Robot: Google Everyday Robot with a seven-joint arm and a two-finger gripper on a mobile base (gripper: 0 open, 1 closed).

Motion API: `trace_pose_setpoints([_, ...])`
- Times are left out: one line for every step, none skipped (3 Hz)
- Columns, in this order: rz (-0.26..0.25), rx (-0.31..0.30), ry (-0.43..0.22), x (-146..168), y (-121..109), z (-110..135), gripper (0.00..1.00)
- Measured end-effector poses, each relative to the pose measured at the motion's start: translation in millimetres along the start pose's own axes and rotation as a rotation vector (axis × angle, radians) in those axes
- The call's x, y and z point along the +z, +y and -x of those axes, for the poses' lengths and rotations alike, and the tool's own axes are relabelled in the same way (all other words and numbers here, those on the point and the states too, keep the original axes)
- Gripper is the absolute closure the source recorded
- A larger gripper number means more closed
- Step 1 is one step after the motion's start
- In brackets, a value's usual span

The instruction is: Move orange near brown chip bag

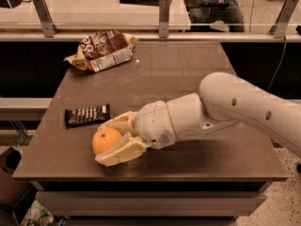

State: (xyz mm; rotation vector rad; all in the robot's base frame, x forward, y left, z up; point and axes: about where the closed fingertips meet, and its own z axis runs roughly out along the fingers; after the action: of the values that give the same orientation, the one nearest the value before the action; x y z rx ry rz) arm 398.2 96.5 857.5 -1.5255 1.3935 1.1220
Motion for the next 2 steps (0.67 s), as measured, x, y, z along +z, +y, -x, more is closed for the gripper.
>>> trace_pose_setpoints([-0.024,0.0,0.032,-31,-17,12,1.0])
trace_pose_setpoints([-0.093,0.0,0.06,-65,-36,22,1.0])
